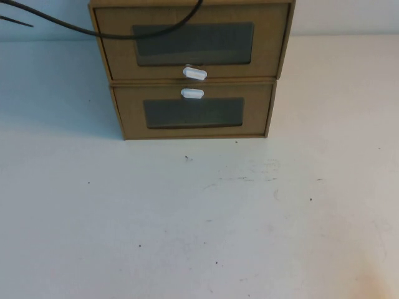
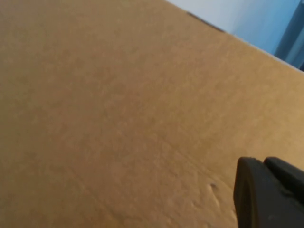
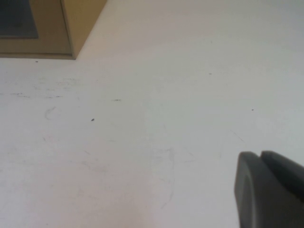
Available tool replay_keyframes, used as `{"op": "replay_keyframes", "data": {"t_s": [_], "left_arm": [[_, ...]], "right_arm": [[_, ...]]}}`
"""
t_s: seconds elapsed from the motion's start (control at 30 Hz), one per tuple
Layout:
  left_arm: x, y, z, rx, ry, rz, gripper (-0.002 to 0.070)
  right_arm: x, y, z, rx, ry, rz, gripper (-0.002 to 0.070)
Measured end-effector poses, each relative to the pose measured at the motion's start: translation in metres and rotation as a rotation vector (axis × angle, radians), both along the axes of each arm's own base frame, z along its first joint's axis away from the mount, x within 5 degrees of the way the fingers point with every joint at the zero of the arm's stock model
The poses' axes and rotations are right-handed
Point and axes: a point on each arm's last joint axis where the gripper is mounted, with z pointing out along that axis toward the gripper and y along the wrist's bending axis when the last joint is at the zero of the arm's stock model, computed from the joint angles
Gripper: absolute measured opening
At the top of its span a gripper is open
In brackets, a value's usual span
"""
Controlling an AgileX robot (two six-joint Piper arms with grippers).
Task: Open the shoe box
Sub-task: 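Pull the top drawer of the cardboard box fully open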
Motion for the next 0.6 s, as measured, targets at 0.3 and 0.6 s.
{"op": "replay_keyframes", "data": {"t_s": [0.3, 0.6], "left_arm": [[0.024, -0.01, -0.039, -0.004, 0.087, -0.018, -0.0004], [0.026, -0.011, -0.041, -0.017, 0.09, -0.021, -0.0004]], "right_arm": [[0.0, 0.0, 0.0, 0.0, 0.0, 0.0, -0.0015], [0.0, 0.0, 0.0, 0.002, 0.0, 0.0, -0.0015]]}}
